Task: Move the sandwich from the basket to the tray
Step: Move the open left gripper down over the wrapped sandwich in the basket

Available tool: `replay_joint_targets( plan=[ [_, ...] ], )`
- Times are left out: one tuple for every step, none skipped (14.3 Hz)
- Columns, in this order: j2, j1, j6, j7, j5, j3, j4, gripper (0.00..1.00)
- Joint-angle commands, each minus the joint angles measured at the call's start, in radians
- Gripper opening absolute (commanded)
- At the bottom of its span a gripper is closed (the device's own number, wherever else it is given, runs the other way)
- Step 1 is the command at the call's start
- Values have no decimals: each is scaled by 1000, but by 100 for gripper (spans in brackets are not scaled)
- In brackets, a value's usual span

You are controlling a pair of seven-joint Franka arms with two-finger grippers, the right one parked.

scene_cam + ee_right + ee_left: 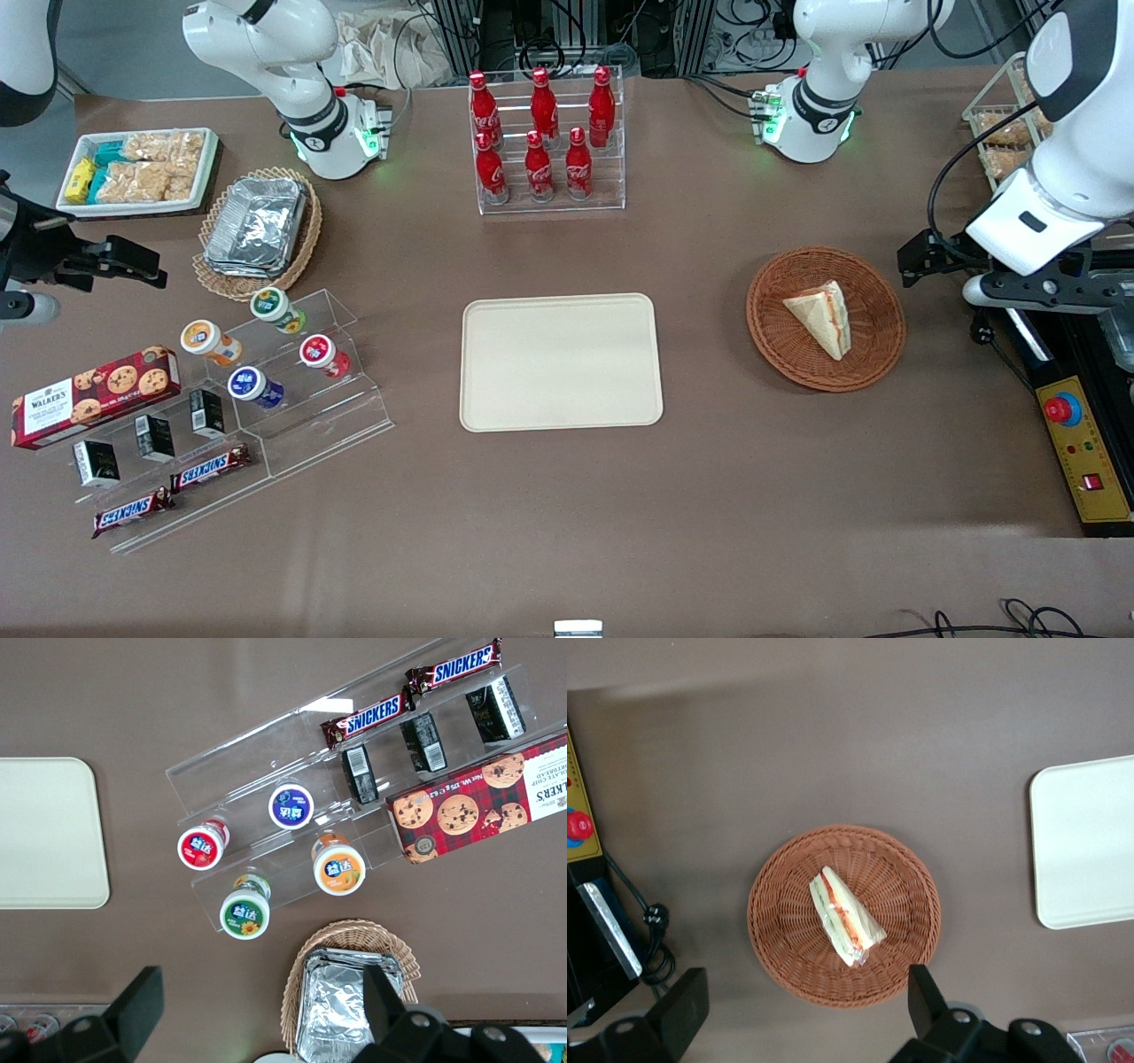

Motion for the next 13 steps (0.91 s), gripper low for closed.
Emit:
replay_joint_targets(
  plan=[
    [33,2,-31,4,8,-5,36,100],
    [36,2,-31,-1,3,-5,39,100],
    [39,2,-31,-25,8,-5,40,100],
    [39,0,-32,-76,14,-8,27,100],
    [26,0,-29,-134,37,-10,-19,100],
    [-3,0,-13,-171,28,-8,-77,100],
    [-39,2,12,-189,23,-5,-148,100],
    [-82,2,43,-219,22,-5,-226,100],
    [-123,2,104,-284,23,-5,-312,100],
    [-166,0,182,-385,20,-5,-396,100],
    [-192,0,237,-482,17,-5,-470,100],
    [-217,0,274,-530,8,-5,-527,100],
    [-218,-1,294,-550,8,-8,-553,100]
  ],
)
